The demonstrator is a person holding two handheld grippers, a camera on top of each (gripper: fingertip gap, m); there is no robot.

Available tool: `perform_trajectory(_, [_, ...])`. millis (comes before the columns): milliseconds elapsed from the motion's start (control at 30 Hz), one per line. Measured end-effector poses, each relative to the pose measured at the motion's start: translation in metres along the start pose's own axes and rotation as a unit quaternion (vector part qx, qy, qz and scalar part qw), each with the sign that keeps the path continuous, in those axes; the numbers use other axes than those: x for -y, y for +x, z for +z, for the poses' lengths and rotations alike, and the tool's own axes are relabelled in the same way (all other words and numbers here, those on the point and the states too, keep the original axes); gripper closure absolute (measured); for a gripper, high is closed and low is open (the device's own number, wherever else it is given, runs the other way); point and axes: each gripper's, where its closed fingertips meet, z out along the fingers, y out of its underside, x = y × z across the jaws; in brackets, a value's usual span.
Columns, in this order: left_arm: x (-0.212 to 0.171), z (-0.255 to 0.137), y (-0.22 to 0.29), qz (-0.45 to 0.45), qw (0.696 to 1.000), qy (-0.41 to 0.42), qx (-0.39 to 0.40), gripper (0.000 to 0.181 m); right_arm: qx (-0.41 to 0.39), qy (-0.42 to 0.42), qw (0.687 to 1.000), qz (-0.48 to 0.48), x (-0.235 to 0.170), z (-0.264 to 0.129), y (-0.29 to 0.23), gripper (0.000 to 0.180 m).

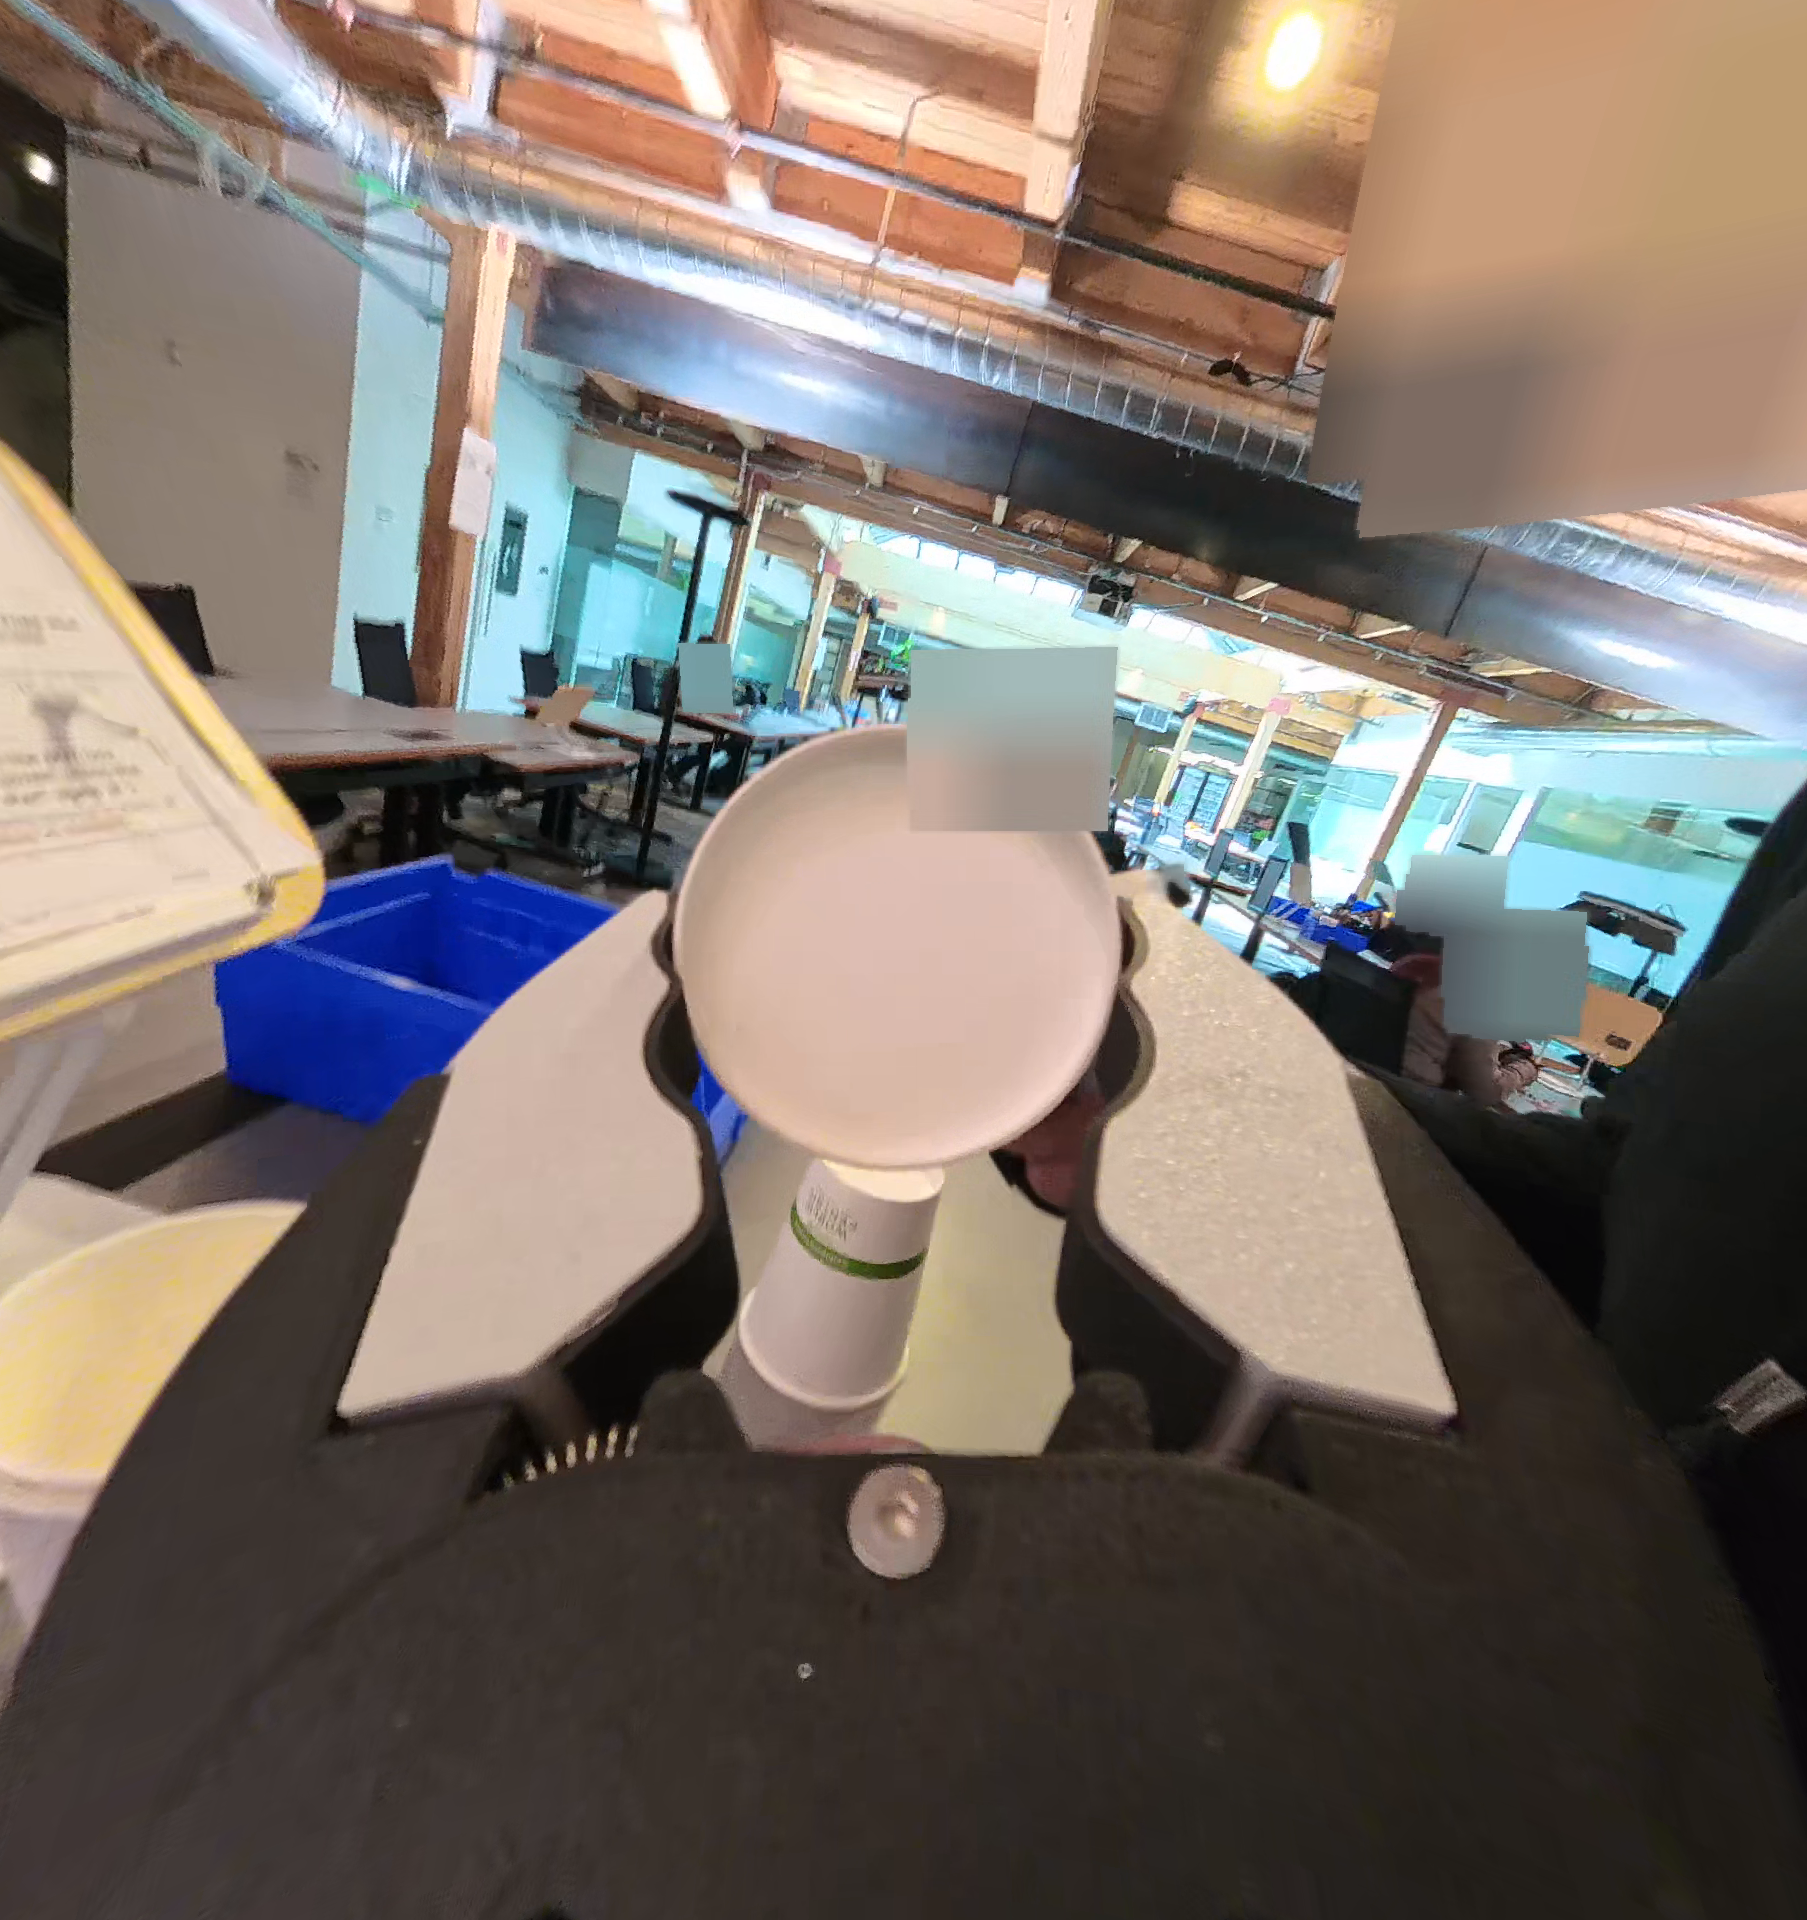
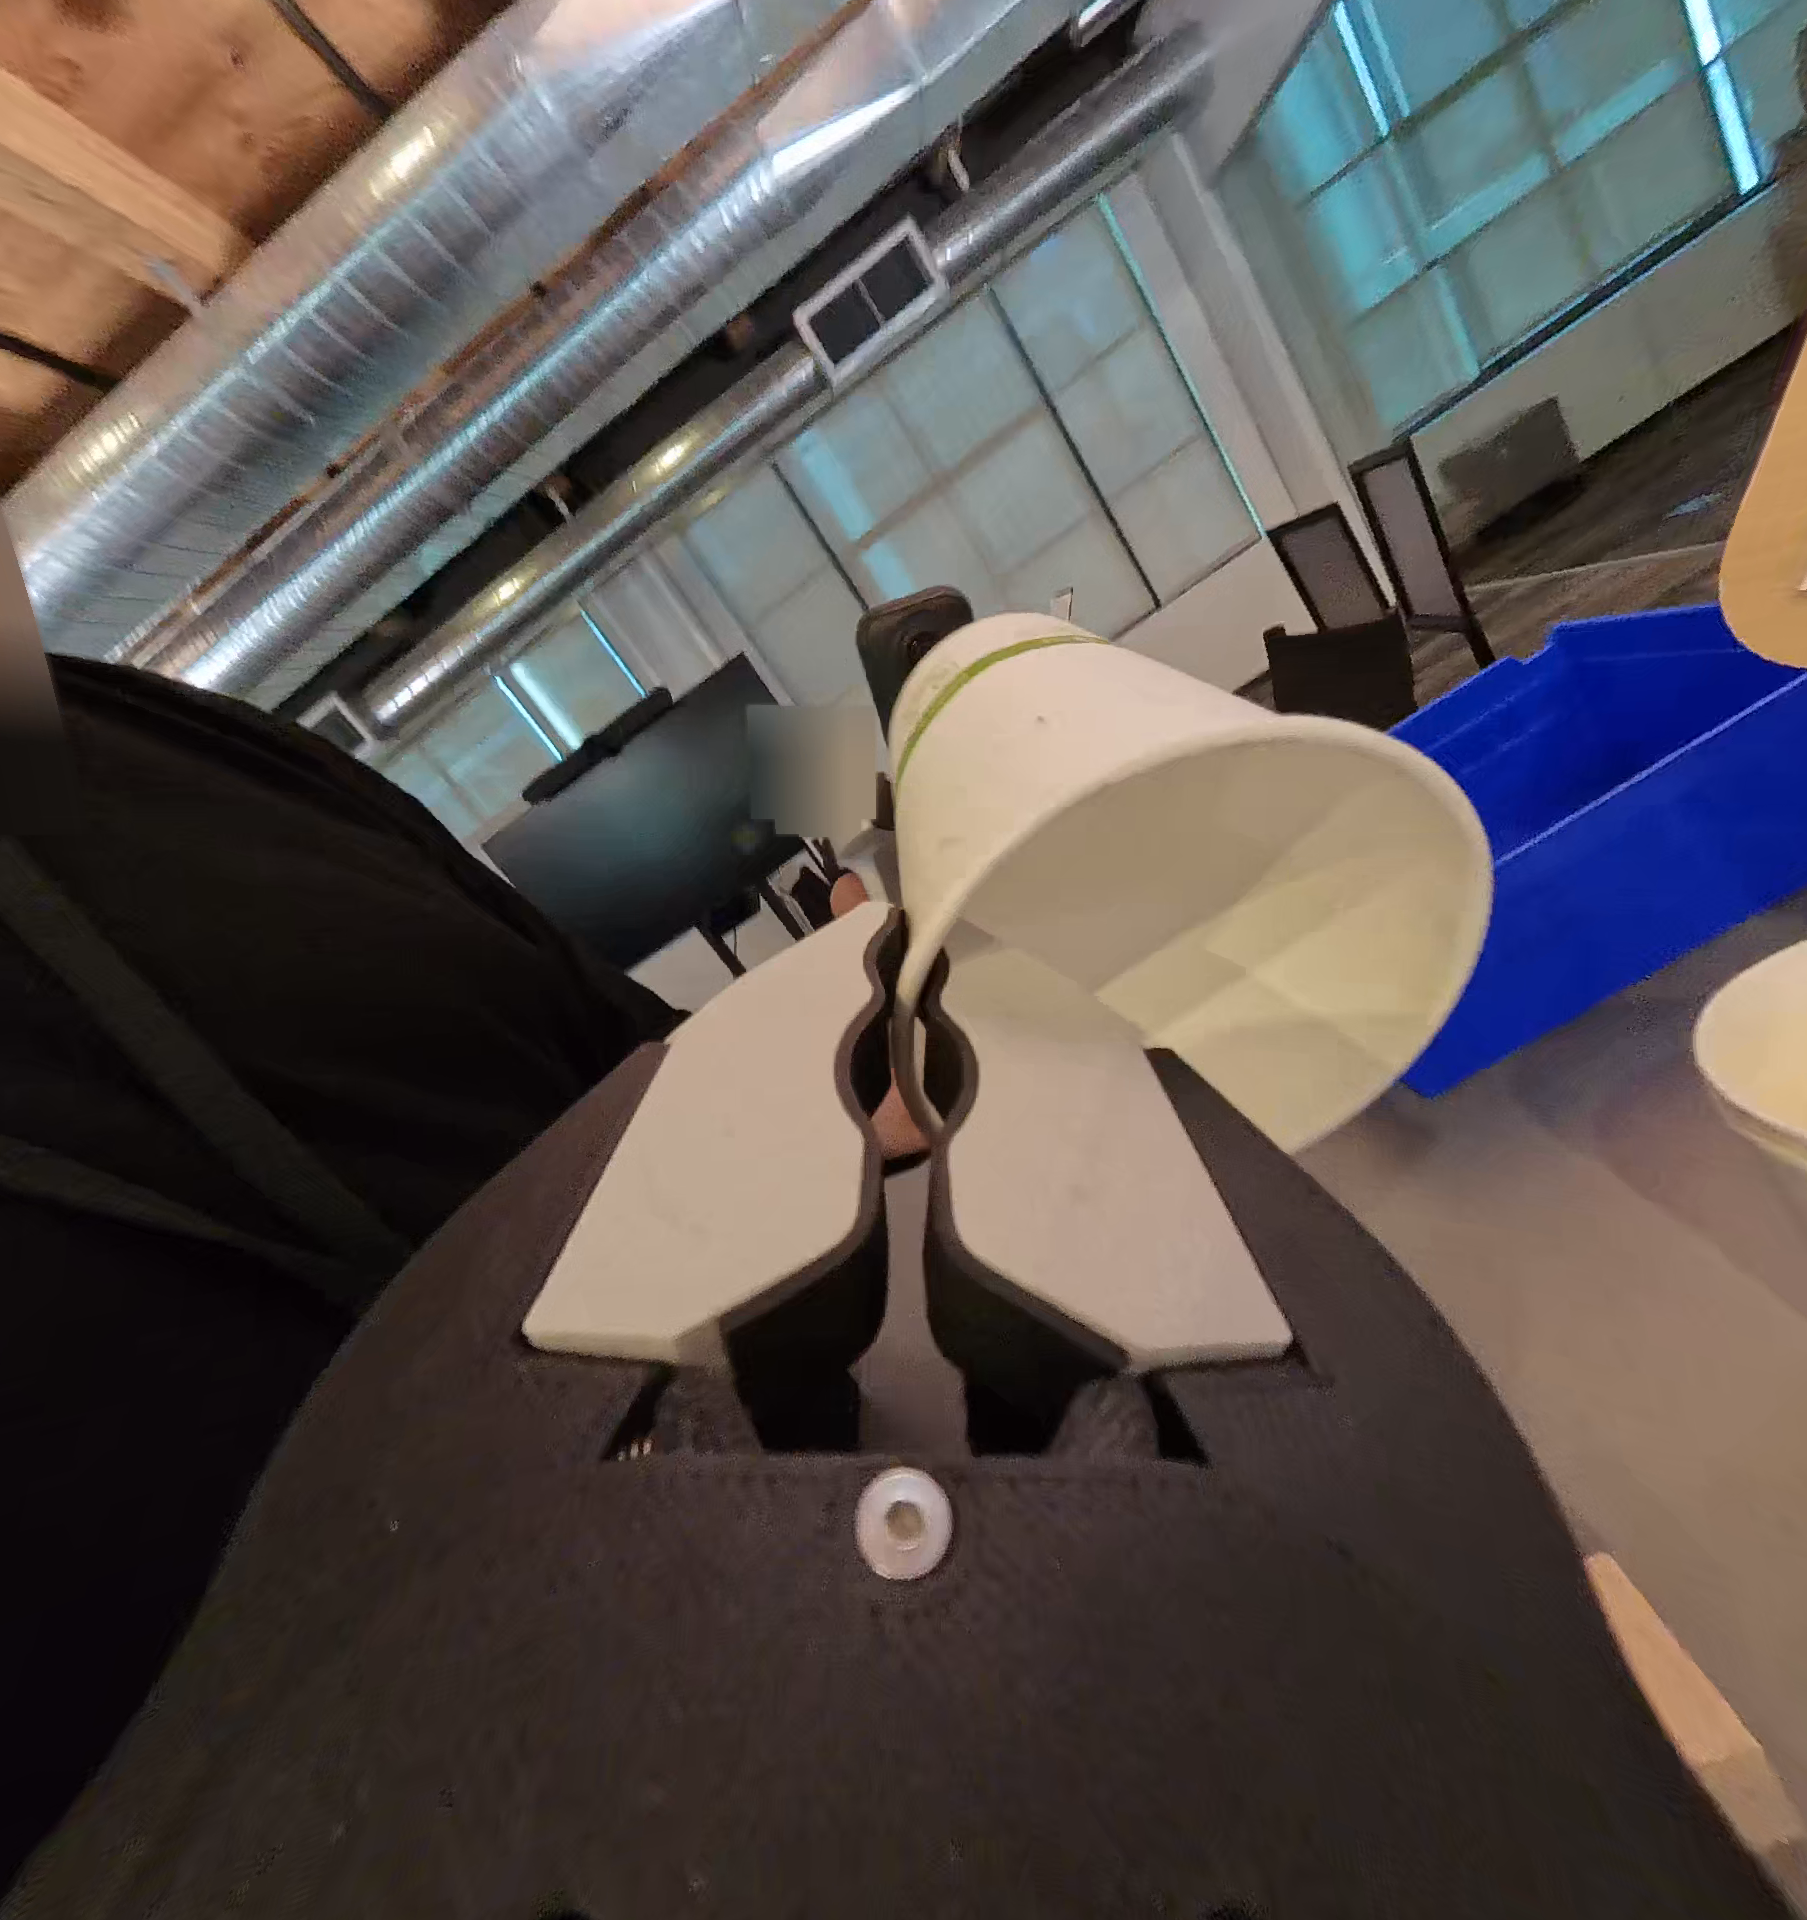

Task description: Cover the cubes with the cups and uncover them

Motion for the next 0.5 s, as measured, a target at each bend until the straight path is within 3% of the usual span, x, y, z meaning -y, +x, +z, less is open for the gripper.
perform_trajectory(100, [-0.005,-0.015,-0.012,-0.008,0.999,-0.006,0.034,0.098,-0.025,-0.055,0.997,-0.051,0.010,-0.001,0.006,0.180])
perform_trajectory(200, [-0.011,-0.037,-0.016,0.007,0.998,-0.023,0.060,0.116,-0.091,-0.180,0.970,-0.136,0.018,-0.005,0.026,0.180])
perform_trajectory(300, [-0.024,-0.054,-0.014,0.035,0.994,-0.060,0.078,0.148,-0.174,-0.322,0.904,-0.222,0.025,-0.010,0.062,0.179])
perform_trajectory(400, [-0.038,-0.066,-0.010,0.044,0.992,-0.087,0.086,0.181,-0.219,-0.458,0.814,-0.284,0.025,-0.014,0.099,0.179])
perform_trajectory(500, [-0.050,-0.075,-0.009,0.057,0.986,-0.110,0.107,0.181,-0.219,-0.560,0.738,-0.307,0.020,-0.015,0.128,0.179])
